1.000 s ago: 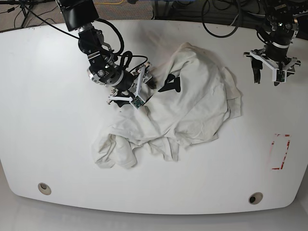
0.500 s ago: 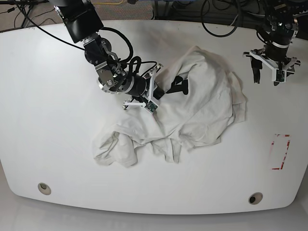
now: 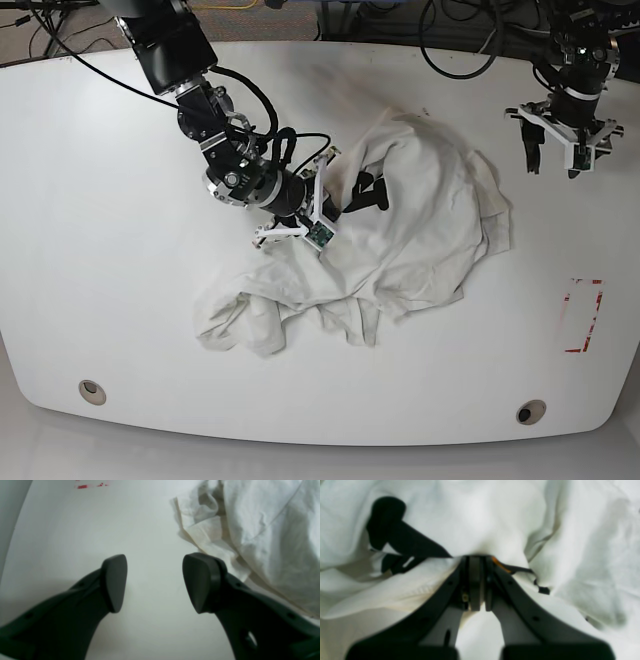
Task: Fold the T-shirt properly
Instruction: 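Grasp the shirt fabric near the black print with the right gripper, then drag the grasped fabric away from the shirt's center with the right gripper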
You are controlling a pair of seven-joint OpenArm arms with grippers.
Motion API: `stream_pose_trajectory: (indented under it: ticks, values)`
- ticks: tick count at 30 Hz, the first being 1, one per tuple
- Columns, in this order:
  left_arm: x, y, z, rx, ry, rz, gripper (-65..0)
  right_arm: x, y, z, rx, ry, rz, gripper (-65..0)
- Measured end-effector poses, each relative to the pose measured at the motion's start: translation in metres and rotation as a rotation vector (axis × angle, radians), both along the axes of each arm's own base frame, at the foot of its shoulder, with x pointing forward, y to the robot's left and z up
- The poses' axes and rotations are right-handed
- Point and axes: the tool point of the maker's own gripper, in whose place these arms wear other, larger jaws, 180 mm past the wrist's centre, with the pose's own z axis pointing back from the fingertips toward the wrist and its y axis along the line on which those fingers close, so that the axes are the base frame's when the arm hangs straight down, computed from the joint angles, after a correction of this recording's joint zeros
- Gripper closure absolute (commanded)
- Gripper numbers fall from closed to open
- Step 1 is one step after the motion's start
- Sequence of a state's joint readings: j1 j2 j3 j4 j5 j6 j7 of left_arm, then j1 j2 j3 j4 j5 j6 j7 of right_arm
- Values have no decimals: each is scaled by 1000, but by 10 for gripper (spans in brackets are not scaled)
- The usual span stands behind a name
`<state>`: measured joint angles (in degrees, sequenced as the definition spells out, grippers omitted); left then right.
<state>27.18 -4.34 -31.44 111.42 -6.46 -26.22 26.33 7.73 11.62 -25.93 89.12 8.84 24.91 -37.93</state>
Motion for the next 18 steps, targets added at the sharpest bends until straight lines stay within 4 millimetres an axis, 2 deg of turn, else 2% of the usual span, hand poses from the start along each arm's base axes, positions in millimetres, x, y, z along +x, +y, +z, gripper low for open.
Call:
stream_pose_trajectory:
  ticks: [6, 11, 18]
  values:
    - [-1, -1, -1, 5, 8, -3, -375, -15, -2, 9, -8, -6, 22, 0]
    - [1, 0, 3, 13, 2, -3, -375, -25, -21, 24, -34, -31, 37, 0]
    - [4, -4, 6, 9, -12, -13, -376, -27, -49, 25, -97, -51, 7, 0]
